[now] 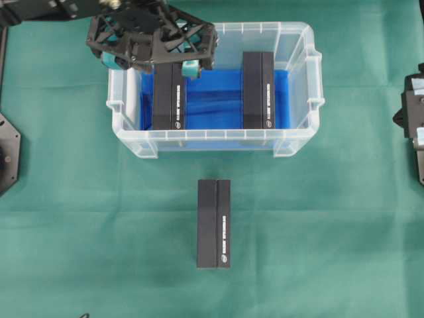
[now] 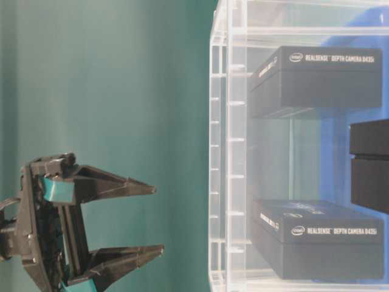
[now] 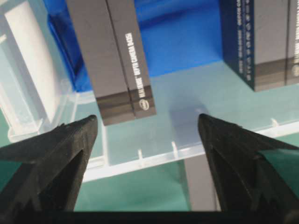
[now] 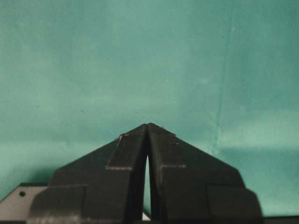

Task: Take the box out of the case with the left arm.
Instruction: 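Move the open left gripper over the left black box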

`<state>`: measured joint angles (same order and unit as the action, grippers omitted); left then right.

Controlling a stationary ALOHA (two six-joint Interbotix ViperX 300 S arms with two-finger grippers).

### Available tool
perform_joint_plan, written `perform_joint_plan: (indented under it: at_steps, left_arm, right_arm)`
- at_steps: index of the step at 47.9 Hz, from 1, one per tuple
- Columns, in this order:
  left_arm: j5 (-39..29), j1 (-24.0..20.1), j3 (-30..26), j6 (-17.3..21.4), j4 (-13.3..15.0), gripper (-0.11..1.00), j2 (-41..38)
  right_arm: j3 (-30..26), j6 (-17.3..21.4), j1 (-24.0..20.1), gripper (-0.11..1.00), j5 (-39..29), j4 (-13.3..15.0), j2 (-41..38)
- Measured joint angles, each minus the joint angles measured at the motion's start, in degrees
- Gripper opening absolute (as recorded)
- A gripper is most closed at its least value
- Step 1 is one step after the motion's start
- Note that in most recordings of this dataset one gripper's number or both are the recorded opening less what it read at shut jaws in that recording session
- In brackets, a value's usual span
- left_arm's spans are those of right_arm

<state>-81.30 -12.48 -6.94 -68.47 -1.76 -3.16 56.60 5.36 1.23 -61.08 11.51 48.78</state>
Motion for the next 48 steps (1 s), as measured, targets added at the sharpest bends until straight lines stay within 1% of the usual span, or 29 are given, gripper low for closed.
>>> perform_joint_plan:
  at_steps: [12,48]
  left_arm:
    - [-0.70,0.44,0.44,-1.49,0.09,0.86,-0.09]
    - [0.79,0.53,1.93,-1.67,0.00,0.86,-0.09]
  right_arm:
    - [0.00,-0.09,0.00,0.07,-0.44,0.00,0.00]
    - [0.00,-0.09,0.00,0.07,-0.62,0.00,0.00]
